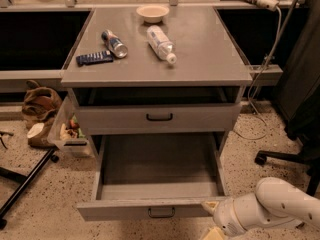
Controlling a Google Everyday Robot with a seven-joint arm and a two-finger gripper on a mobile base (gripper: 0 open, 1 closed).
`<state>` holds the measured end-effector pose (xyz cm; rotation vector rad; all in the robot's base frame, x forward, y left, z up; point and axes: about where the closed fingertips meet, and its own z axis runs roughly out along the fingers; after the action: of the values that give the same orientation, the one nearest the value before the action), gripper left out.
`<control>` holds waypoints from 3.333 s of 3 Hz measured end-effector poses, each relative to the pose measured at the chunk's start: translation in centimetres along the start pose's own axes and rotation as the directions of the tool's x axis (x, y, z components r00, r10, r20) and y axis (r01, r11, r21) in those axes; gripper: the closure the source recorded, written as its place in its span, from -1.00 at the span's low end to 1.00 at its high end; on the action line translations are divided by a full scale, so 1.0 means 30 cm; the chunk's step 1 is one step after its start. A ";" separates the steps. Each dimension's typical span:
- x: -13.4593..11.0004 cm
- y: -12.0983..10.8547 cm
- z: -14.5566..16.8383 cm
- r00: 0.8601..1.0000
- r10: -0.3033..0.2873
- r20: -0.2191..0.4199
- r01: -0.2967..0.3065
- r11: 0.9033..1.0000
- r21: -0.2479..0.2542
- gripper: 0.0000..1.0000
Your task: Close middle drawer
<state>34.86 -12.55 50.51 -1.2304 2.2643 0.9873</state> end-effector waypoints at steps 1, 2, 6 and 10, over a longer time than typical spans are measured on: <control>0.000 0.000 0.000 1.000 0.000 0.000 0.000 1.000 0.000 -1.00; 0.026 -0.013 0.026 1.000 0.017 0.002 -0.017 1.000 -0.009 -1.00; 0.044 -0.186 0.308 0.999 -0.025 -0.048 0.021 0.997 -0.079 -1.00; -0.240 -0.336 0.302 0.974 -0.192 -0.119 0.199 0.979 0.047 -1.00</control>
Offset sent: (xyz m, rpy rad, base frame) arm -0.0013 -0.0032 -0.0341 0.0170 0.0482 -0.0248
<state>47.23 -5.54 44.72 -1.4853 2.1863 0.7910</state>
